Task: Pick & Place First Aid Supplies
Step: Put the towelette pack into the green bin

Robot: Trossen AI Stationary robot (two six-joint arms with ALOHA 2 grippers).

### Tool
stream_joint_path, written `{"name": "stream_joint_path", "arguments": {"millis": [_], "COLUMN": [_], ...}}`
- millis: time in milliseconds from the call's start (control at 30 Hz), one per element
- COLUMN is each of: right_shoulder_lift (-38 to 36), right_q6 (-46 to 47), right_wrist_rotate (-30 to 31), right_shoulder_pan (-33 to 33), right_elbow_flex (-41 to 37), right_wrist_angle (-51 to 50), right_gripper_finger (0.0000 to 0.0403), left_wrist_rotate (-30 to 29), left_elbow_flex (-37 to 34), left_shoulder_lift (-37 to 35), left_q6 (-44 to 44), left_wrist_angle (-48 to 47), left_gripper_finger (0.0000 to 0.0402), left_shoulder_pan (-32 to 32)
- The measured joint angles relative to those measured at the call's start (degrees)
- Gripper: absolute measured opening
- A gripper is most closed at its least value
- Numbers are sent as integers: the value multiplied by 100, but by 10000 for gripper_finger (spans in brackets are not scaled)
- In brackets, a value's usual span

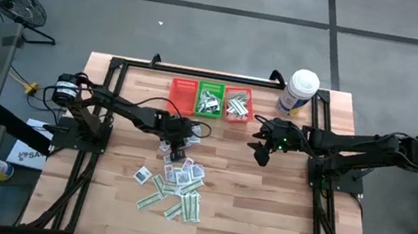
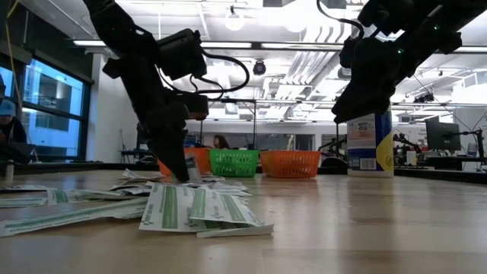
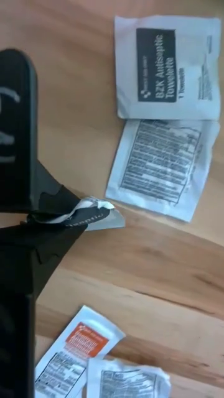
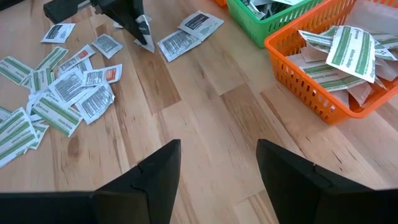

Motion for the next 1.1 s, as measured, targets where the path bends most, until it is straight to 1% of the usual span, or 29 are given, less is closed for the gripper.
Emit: {"name": "stream_joint_path", "arguments": {"millis": [333, 433, 567, 900, 1100], "right_shoulder_lift": [0, 0, 2, 4, 4], "right_q6": [22, 46, 56, 50, 49], "right_wrist_rotate": [9, -3, 0, -6, -71], "right_shoulder_pan": [-2, -2, -2, -2, -2], "right_elbow_flex": [0, 0, -4, -7, -7], "right_wrist_angle": [2, 14, 55, 99, 134], "right_gripper_finger": [204, 204, 204, 204, 204], "left_wrist_rotate": [267, 302, 430, 396, 337], "left_elbow_flex": [-3, 18, 171, 588, 973], "left_shoulder_lift": [-128, -290, -405, -438, -440], "left_q6": [-222, -241, -245, -227, -229], "left_wrist_angle": [-233, -570, -1213, -1445, -1974], "left_gripper_finger": [2, 1, 1, 0, 0], "left_shoulder_pan": [-4, -4, -18, -313, -310]}}
